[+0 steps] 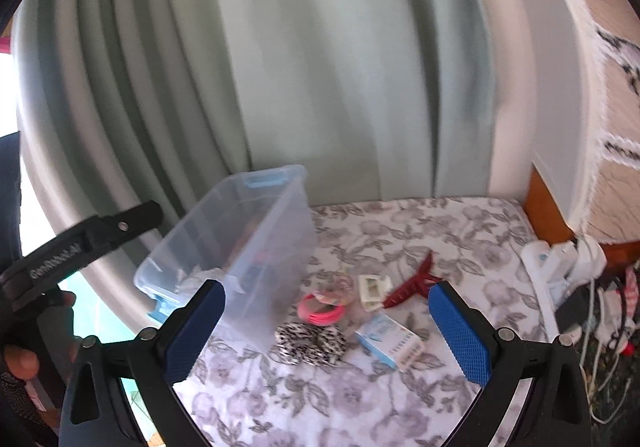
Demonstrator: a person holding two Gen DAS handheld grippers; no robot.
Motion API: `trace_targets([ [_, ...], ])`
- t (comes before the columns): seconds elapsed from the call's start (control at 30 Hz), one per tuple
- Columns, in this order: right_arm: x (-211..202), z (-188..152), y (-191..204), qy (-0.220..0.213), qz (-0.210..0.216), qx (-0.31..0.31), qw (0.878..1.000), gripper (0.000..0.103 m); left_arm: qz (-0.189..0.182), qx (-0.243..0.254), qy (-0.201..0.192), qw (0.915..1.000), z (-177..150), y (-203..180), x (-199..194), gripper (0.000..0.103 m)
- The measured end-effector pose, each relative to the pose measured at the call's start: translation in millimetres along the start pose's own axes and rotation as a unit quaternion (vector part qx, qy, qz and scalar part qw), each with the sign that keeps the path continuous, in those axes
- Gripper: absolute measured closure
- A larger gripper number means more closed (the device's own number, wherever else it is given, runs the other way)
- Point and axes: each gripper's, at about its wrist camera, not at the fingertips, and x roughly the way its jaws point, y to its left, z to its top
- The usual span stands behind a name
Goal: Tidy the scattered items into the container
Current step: 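Withdraw both tools from the box toward the remaining items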
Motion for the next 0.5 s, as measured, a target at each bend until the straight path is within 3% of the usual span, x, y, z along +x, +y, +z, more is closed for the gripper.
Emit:
trace_targets([
  [0.27,-12.4,-12.7,-44.7,0.000,-0.046,0.036,0.998,0.000,-0.073,0.007,0.017,0.9972,-19.2,-35.2,14.2,0.000],
  [0.5,-14.6,-31.0,-77.9,0.008,-0.068,0.064,0.996,0.000,-0.067,0.043,0.043,0.9959,-43.8,-58.4,35.7,0.000],
])
